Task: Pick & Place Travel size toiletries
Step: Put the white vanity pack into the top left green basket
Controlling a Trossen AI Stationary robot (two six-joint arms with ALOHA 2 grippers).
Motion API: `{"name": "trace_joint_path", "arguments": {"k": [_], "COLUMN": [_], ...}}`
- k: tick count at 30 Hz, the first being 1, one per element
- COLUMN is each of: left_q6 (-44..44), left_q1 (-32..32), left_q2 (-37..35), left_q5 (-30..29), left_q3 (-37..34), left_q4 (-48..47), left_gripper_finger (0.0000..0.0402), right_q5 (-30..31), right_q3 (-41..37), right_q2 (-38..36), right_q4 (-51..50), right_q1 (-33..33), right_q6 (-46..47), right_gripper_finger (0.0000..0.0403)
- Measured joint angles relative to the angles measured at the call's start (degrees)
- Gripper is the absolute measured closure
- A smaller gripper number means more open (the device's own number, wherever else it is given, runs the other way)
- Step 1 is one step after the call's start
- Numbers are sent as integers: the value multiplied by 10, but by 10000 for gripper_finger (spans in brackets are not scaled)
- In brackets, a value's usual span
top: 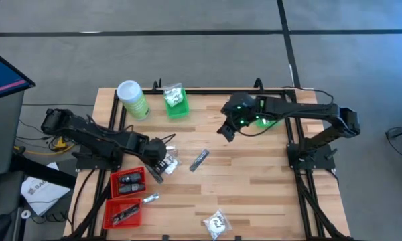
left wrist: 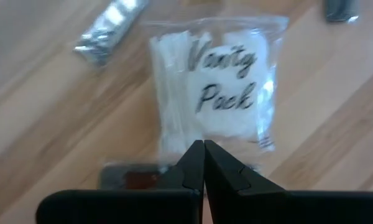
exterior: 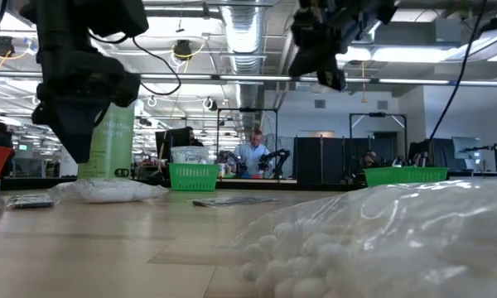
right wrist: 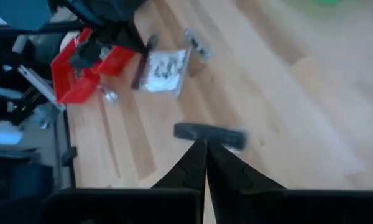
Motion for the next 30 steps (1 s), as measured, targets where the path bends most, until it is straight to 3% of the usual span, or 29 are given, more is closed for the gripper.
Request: {"name": "trace_joint_path", "arguments": {"k": [5,14,21,30], "left_q6": [2,55,117,161], "left_q1": [0,1,12,52], "left_q2": [25,135,159,162], "left_q5": [15,64,65,46], "left_q3": [-10,-7,-8,-11], "left_q4": [39,155,256,310], "left_gripper_finger": [402,401,401,402], "right_q5": [-51,-118,-169,-162], "right_q3": [-1,1,0,2], "right_q2": [65,121,162,206], "right_q4": [21,97,146,227], "right_q1": [10,4,7,33], "right_q6": [17,75,134,179], "right_gripper_finger": [380,334,308,274]}}
